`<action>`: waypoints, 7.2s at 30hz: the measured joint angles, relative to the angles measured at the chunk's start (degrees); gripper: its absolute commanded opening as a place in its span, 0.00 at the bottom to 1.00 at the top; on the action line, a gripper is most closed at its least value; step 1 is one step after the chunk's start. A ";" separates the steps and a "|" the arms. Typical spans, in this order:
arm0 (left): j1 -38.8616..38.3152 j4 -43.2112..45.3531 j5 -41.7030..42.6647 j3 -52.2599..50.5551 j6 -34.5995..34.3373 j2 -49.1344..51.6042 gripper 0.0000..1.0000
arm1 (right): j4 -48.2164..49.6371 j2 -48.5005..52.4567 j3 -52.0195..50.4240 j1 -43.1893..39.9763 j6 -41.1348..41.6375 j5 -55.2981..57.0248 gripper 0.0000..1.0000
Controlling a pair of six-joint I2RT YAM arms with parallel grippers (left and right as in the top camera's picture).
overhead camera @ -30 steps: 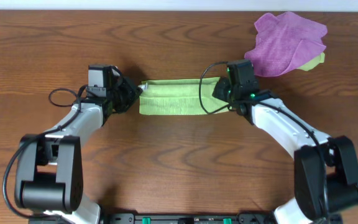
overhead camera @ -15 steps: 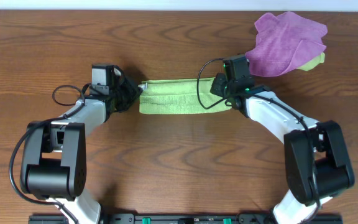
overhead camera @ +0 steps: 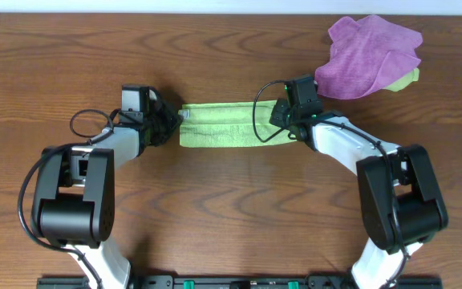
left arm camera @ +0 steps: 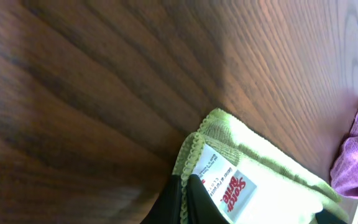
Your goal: Fold the cloth
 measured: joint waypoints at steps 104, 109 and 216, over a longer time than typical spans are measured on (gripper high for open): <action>-7.78 0.52 -0.81 3.93 -12.02 3.72 0.06 | -20.35 -9.33 -2.75 -0.96 17.57 -1.25 0.92; -7.78 0.50 -0.79 3.93 -12.02 3.72 0.06 | -19.28 -8.70 -2.75 -0.96 18.18 -1.20 0.91; -7.85 -3.45 -0.98 5.35 -11.58 3.65 0.05 | -1.57 -3.78 10.47 14.12 6.12 -8.57 0.01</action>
